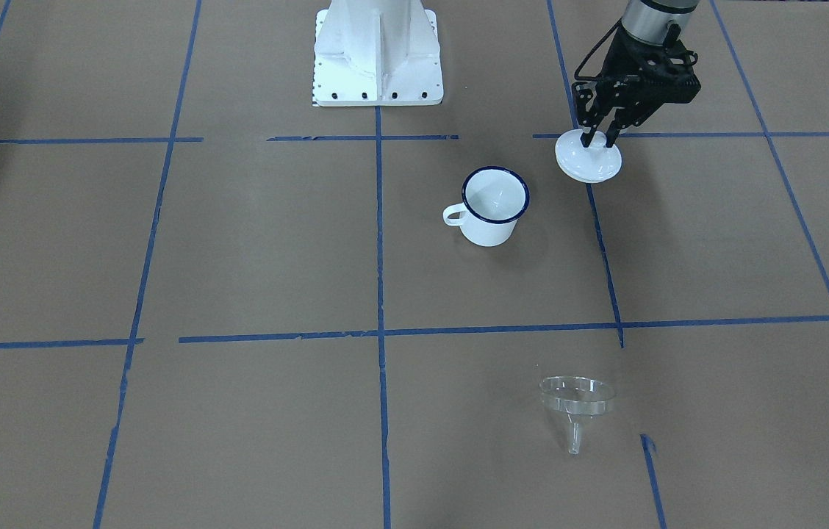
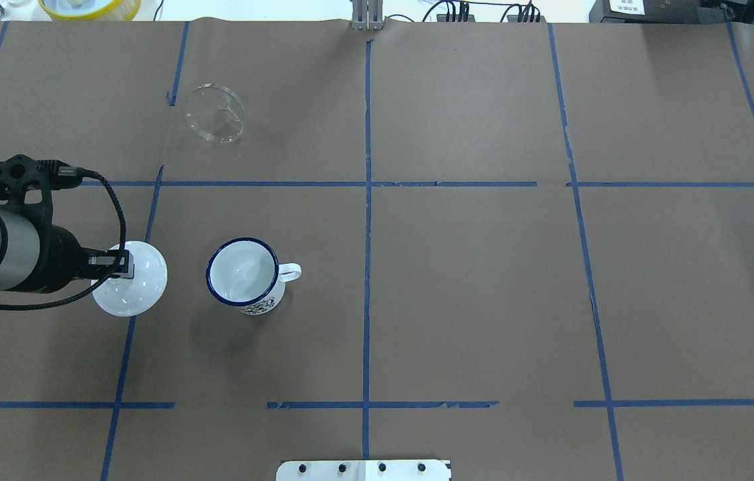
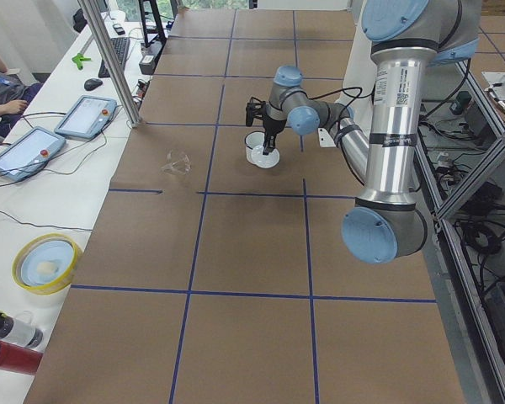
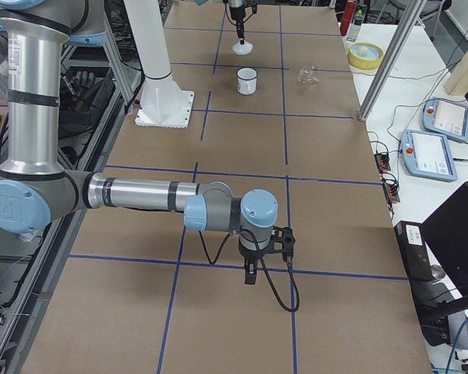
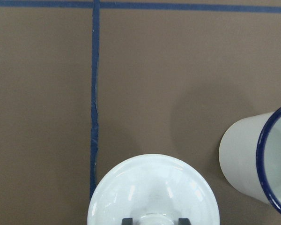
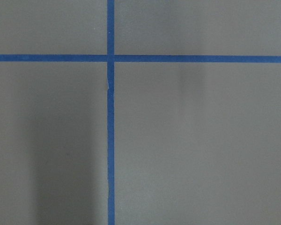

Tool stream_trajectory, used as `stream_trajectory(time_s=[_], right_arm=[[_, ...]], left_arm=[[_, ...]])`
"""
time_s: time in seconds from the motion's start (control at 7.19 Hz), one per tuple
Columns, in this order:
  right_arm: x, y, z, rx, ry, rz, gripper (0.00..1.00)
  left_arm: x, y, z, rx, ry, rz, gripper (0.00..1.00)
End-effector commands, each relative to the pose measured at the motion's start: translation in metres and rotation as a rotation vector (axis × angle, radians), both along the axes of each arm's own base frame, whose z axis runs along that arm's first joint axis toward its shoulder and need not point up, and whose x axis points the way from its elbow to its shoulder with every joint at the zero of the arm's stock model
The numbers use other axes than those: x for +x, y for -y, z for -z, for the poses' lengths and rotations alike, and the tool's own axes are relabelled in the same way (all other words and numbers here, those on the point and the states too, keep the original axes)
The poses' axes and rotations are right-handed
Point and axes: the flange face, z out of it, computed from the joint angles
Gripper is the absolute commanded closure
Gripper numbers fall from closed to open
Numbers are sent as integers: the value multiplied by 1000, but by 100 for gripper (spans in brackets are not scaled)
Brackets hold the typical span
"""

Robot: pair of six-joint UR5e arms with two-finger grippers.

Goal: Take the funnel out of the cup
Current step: 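Lift the white lid and carry it over the mug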

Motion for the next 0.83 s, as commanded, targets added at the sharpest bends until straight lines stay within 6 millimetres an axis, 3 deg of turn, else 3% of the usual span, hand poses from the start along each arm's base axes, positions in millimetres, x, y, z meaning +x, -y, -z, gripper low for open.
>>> stream_trajectory(time_s=[0.0,0.14,0.28,0.7], right_arm=[[0,0,0,0,0,0,0],[0,0,0,0,0,0,0],[0,0,0,0,0,0,0],[0,0,0,0,0,0,0]], left_arm=[[43,37,92,-55,29,-7,100],[71,54,98,-90,42,-17,100],[92,68,92,-109,56,-12,100],[115,77,74,-118,54,-13,100]])
